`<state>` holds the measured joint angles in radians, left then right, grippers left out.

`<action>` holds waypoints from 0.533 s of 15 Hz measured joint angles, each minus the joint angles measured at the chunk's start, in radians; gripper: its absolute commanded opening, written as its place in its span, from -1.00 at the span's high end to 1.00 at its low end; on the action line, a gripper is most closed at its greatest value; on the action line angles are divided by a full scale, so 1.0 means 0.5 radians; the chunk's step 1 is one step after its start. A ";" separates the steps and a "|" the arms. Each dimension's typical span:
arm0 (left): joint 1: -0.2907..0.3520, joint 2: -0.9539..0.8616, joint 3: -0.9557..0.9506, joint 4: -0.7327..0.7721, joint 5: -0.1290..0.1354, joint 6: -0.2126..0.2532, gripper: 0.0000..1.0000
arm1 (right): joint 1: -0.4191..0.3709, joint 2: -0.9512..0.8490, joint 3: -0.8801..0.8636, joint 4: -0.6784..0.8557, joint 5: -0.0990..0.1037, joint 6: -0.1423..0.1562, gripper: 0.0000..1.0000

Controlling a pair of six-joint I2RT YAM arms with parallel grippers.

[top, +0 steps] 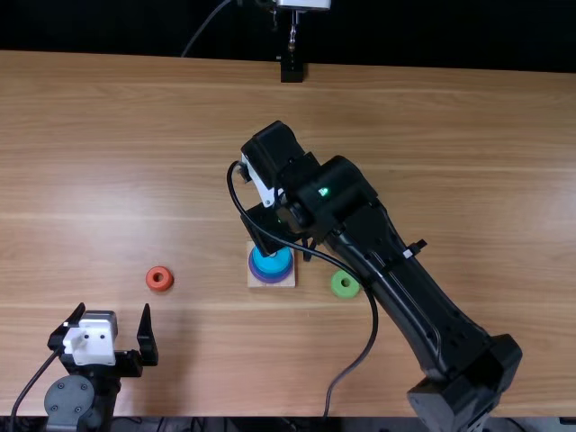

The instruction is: Build the Hanoi tower: stack the rings onto the peg from bottom to top in this color order: purple, dark blue, light blue, dark green, light green, yellow, orange.

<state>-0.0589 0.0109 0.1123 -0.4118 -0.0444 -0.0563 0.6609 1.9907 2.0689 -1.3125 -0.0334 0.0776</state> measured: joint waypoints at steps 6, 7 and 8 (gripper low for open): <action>0.000 0.000 0.000 -0.001 -0.002 0.001 -1.00 | 0.000 0.014 0.000 0.017 -0.001 0.002 -1.00; 0.000 0.000 0.000 -0.001 -0.001 0.000 -1.00 | 0.000 0.019 0.000 0.018 0.000 0.004 -1.00; 0.000 0.000 0.000 0.000 -0.002 0.000 -1.00 | 0.001 0.018 0.000 0.023 0.002 0.004 -1.00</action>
<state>-0.0589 0.0109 0.1123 -0.4118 -0.0452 -0.0563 0.6613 1.9999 2.0689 -1.3010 -0.0326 0.0795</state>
